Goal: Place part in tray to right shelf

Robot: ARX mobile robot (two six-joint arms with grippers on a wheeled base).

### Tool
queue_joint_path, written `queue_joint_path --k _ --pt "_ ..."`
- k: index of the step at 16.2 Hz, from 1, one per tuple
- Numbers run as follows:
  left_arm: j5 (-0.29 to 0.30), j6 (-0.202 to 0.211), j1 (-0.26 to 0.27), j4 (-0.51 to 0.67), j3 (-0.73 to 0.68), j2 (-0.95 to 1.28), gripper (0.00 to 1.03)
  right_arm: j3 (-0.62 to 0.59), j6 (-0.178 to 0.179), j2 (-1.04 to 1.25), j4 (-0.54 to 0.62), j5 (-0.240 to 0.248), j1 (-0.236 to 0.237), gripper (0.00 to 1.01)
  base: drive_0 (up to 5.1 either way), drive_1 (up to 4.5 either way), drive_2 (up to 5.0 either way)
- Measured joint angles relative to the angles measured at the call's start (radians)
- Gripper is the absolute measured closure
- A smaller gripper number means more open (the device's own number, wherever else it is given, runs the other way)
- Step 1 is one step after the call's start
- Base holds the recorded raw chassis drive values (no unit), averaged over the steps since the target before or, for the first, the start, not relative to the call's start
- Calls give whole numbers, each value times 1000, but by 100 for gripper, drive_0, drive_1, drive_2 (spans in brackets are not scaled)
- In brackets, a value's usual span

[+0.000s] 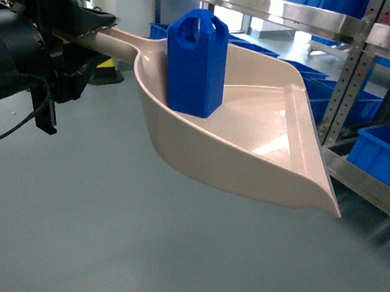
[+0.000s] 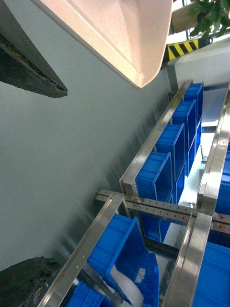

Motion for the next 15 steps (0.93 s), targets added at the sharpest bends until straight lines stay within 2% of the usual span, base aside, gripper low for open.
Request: queue_joint_path --k 15 --pt "4 0 -1 0 0 0 87 0 0 0 0 0 0 3 -156 -156 -156"
